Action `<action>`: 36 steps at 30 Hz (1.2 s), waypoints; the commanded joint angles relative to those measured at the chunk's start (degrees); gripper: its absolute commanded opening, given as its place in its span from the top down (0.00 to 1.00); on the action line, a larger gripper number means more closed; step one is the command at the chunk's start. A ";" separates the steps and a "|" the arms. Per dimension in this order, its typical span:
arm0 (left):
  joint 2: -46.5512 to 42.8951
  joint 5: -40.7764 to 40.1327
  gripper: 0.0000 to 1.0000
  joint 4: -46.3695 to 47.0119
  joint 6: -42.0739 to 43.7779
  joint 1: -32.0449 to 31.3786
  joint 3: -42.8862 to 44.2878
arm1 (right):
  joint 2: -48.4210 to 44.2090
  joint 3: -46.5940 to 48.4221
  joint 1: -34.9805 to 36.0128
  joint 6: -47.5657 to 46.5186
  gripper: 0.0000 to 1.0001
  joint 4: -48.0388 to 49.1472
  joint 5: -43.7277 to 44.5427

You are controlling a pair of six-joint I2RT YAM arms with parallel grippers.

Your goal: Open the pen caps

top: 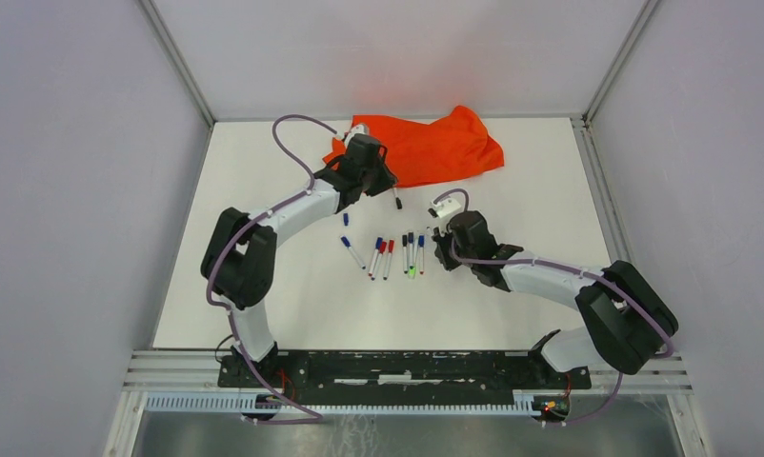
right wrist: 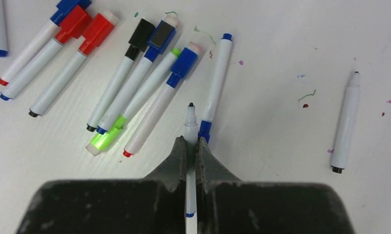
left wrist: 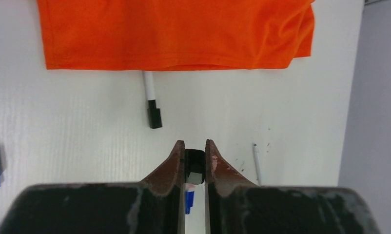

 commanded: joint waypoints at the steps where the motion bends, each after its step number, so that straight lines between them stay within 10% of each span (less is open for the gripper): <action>1: -0.27 -5.58 0.98 -6.18 5.95 -0.82 2.56 | -1.92 0.60 0.22 -1.33 1.00 -1.88 4.54; 36: 9.46 -14.68 0.77 -18.95 11.53 1.75 2.16 | 8.83 6.58 -9.80 -8.41 1.00 -0.29 10.02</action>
